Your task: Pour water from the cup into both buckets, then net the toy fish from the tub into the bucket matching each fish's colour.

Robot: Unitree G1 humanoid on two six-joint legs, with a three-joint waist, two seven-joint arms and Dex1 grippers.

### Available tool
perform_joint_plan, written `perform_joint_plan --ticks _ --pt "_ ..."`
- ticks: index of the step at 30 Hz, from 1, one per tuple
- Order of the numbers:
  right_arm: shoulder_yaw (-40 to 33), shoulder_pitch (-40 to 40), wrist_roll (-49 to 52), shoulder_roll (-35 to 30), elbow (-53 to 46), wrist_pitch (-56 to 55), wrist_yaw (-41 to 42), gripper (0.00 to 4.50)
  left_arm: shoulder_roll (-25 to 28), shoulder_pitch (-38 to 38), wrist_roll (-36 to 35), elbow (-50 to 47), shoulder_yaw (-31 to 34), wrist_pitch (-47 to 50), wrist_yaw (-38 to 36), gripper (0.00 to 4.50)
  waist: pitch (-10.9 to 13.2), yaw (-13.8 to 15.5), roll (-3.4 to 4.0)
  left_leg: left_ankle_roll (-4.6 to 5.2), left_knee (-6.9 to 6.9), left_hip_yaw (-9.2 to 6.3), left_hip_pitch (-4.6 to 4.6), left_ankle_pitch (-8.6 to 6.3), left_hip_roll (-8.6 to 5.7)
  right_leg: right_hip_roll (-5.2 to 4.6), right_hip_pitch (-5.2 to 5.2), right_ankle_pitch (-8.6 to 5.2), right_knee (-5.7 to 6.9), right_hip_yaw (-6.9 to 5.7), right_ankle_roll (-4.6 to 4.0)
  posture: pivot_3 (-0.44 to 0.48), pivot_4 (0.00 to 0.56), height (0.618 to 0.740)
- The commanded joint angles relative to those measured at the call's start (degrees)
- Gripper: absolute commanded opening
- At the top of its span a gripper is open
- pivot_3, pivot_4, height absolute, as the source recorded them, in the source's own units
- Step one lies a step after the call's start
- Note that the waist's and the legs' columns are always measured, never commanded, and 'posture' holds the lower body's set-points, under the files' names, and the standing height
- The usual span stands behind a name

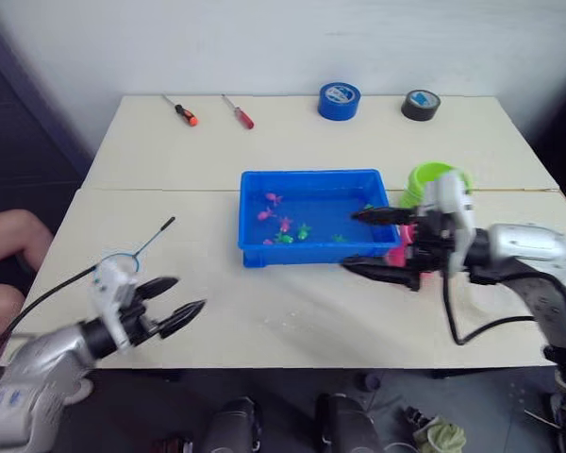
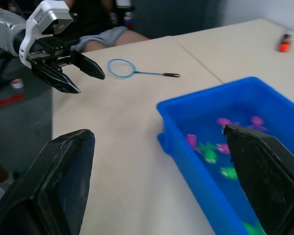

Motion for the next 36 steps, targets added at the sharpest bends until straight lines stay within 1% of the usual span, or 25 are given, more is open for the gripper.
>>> perform_joint_plan --ticks 1,4,6,8,10,13,15,17,19,21,22,23,24,25,26,27,29,31,33,36 --pt "2.24 -1.82 -2.30 1.85 0.68 -2.58 3.68 4.40 -2.96 9.73 0.55 -4.37 7.87 -3.83 2.05 4.50 -0.03 0.00 -0.05 0.04 -0.01 -0.04 -0.01 -0.05 -0.04 -0.06 0.03 0.00 -0.08 -0.03 0.00 0.000 0.150 0.740" --pt "3.03 -2.11 -3.26 3.44 1.35 -3.05 4.63 4.40 -3.91 15.11 0.58 -3.97 10.69 -5.89 1.82 4.50 -0.05 0.10 -0.08 0.11 0.00 -0.01 -0.01 -0.21 -0.11 -0.20 0.15 0.01 -0.39 -0.12 -0.01 0.000 0.150 0.740" --pt "3.28 -2.05 -3.88 4.27 1.52 -3.17 5.02 4.40 -3.49 16.35 0.03 -2.98 12.01 -6.42 1.45 4.50 -0.05 0.06 -0.08 -0.15 -0.02 0.01 -0.03 -0.37 -0.10 -0.21 0.17 -0.01 -0.57 -0.23 -0.04 0.000 0.150 0.740" --pt "3.57 -1.75 -5.09 4.61 1.58 -3.79 5.51 4.40 -2.01 16.11 -0.09 -1.63 12.62 -6.52 0.83 4.50 -0.05 -0.03 -0.08 -0.26 -0.03 0.03 -0.03 -0.41 -0.07 -0.22 0.17 -0.05 -0.59 -0.31 -0.11 0.000 0.150 0.740" --pt "3.71 -1.52 -6.45 5.15 1.55 -4.55 5.08 4.40 2.85 13.87 0.83 2.38 12.62 -6.59 -1.67 4.50 -0.06 -0.13 -0.08 -0.30 -0.06 0.05 -0.02 -0.40 -0.04 -0.21 0.14 -0.07 -0.55 -0.38 -0.14 0.000 0.150 0.740" --pt "2.79 -0.68 -7.38 5.82 0.87 -5.12 3.69 4.40 12.12 6.04 2.64 12.31 9.94 -6.23 -5.22 4.50 -0.06 -0.12 -0.07 -0.37 -0.08 0.03 -0.01 -0.35 0.00 -0.20 0.09 -0.09 -0.40 -0.52 -0.19 0.000 0.150 0.740" --pt "2.26 0.23 -7.72 6.00 0.10 -5.16 2.75 4.40 16.41 0.00 4.44 18.90 6.20 -6.94 -7.07 4.50 -0.06 -0.09 -0.07 -0.41 -0.08 -0.01 0.00 -0.32 0.02 -0.19 0.06 -0.10 -0.27 -0.59 -0.20 0.000 0.150 0.740" --pt "1.88 1.60 -8.18 6.02 -1.39 -4.93 1.48 4.40 20.09 -9.66 8.27 27.93 -0.25 -8.90 -8.71 4.50 -0.06 -0.08 -0.07 -0.43 -0.08 -0.04 0.00 -0.31 0.02 -0.19 0.03 -0.10 -0.16 -0.62 -0.21 0.000 0.150 0.740" --pt "1.71 2.44 -8.28 6.18 -2.53 -4.50 0.50 4.40 21.88 -18.34 11.78 35.59 -6.07 -9.13 -9.52 4.50 -0.06 -0.25 -0.06 -0.38 -0.08 0.00 0.00 -0.29 0.02 -0.20 -0.01 -0.10 -0.08 -0.63 -0.21 0.000 0.150 0.740" --pt "1.37 3.79 -8.30 6.33 -4.42 -4.04 -0.94 4.40 22.35 -30.20 18.25 46.33 -14.01 -12.36 -11.08 4.50 -0.06 -0.04 -0.04 -0.17 -0.13 0.04 0.04 -0.23 0.00 -0.23 -0.01 -0.07 0.00 -0.86 -0.15 0.000 0.150 0.740" --pt "0.87 4.99 -8.34 6.23 -5.92 -3.74 -2.00 4.40 21.84 -37.54 21.42 53.42 -18.03 -13.84 -12.60 4.50 -0.07 -0.18 -0.09 -0.17 -0.11 -0.01 0.04 -0.22 -0.02 -0.22 -0.03 -0.07 0.09 -1.00 -0.14 0.000 0.150 0.740" --pt "0.50 5.80 -8.39 6.17 -6.94 -3.52 -2.71 4.40 21.45 -42.47 23.37 58.35 -20.65 -14.78 -13.72 4.50 -0.08 -0.08 -0.06 -0.20 -0.12 0.07 -0.02 -0.25 0.04 -0.16 -0.09 -0.05 0.10 -1.22 -0.12 0.000 0.150 0.740" --pt "0.26 6.28 -8.40 6.13 -7.54 -3.36 -3.12 4.40 21.20 -45.35 24.34 61.55 -22.11 -15.43 -14.50 4.50 -0.08 0.10 -0.07 -0.17 -0.16 0.06 0.01 -0.22 -0.04 -0.13 -0.08 -0.03 0.39 -1.39 -0.08 0.000 0.150 0.740" --pt "-0.34 7.14 -8.27 5.94 -8.47 -3.03 -3.78 4.40 20.37 -49.26 26.76 65.95 -24.38 -16.85 -14.16 4.50 -0.12 -0.09 -0.21 -0.16 -0.10 0.07 0.02 -0.23 -0.06 -0.10 -0.16 -0.03 0.52 -1.46 -0.08 0.000 0.150 0.740" --pt "-1.28 8.30 -7.89 5.71 -9.83 -2.38 -4.68 4.40 19.53 -53.54 29.75 71.74 -26.94 -18.88 -13.42 4.50 -0.15 -0.27 -0.26 -0.07 -0.05 0.25 -0.08 -0.15 -0.07 0.13 -0.27 0.00 0.63 -1.59 -0.03 0.000 0.150 0.740" --pt "-1.96 9.17 -7.59 5.52 -10.86 -1.90 -5.37 4.40 18.93 -56.81 31.93 76.29 -28.86 -20.54 -12.97 4.50 -0.16 -0.26 -0.29 0.01 -0.05 0.49 0.00 -0.19 -0.10 0.09 -0.26 0.01 0.70 -1.60 -0.01 0.000 0.150 0.740" --pt "-3.58 11.27 -7.15 4.83 -12.80 -1.13 -6.53 4.40 17.09 -62.98 35.13 85.18 -31.40 -22.83 -10.22 4.50 -0.14 -0.18 -0.41 0.05 -0.01 0.59 -0.02 -0.20 -0.09 0.11 -0.29 0.03 0.68 -1.73 0.04 0.000 0.150 0.740" --pt "-5.09 13.05 -6.77 4.19 -14.46 -0.32 -7.47 4.40 15.13 -67.79 36.85 92.17 -32.25 -24.18 -7.31 4.50 -0.12 -0.02 -0.48 0.16 0.01 0.76 -0.01 -0.25 -0.09 0.07 -0.30 0.07 0.64 -1.80 0.11 0.000 0.150 0.740" --pt "-6.31 14.23 -6.26 3.72 -15.79 0.44 -8.25 4.40 13.61 -70.97 37.88 96.98 -32.33 -25.14 -5.00 4.50 -0.04 -0.01 -0.64 0.22 0.03 0.76 -0.04 -0.28 -0.09 0.05 -0.30 0.08 0.61 -1.86 0.14 0.000 0.150 0.740" --pt "-8.41 15.55 -4.81 3.16 -18.17 2.02 -9.89 4.40 11.23 -73.75 39.61 101.94 -32.27 -26.98 -1.27 4.50 -0.01 0.06 -0.82 0.26 0.11 0.79 -0.06 -0.29 -0.08 -0.01 -0.30 0.12 0.59 -1.90 0.22 0.000 0.150 0.740"
